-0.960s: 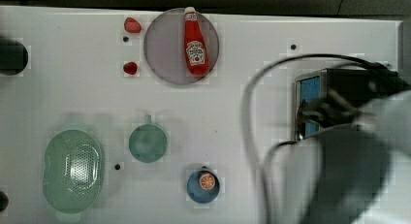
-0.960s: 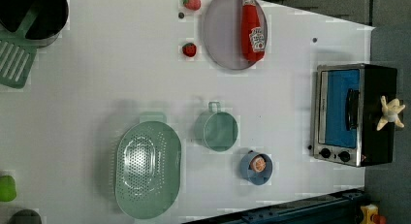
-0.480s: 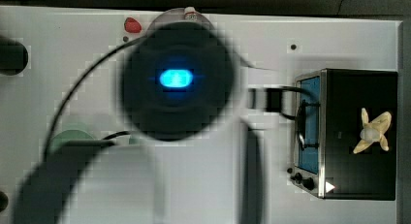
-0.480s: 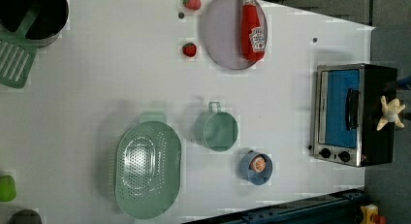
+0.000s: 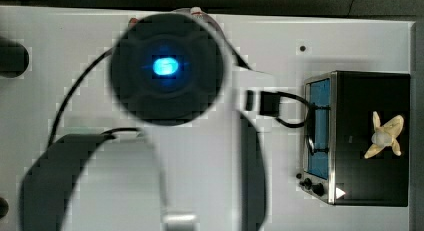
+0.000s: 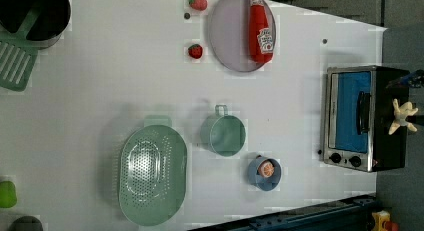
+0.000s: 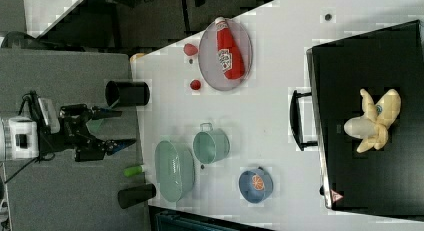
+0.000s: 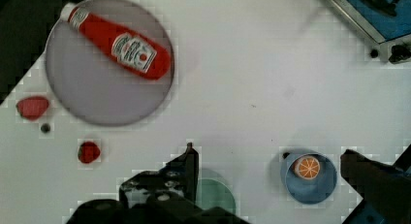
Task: Pick banana from table and place on oven.
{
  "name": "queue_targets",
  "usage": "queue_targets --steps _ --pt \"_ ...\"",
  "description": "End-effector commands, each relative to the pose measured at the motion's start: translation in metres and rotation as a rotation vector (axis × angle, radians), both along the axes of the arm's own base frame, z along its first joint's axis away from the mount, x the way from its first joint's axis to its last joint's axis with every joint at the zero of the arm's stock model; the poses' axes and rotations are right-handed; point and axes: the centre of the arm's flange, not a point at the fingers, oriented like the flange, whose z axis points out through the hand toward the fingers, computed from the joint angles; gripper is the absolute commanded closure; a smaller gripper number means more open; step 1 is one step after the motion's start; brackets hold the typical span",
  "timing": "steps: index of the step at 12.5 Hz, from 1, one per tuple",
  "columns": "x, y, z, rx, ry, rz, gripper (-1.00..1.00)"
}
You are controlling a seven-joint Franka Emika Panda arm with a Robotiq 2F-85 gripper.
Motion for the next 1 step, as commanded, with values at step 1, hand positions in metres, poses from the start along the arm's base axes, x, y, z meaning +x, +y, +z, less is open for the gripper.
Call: queue_targets --steps 1 --pt "-0.0059 -0.0394 0.0082 0.007 -0.005 -0.121 -1.0"
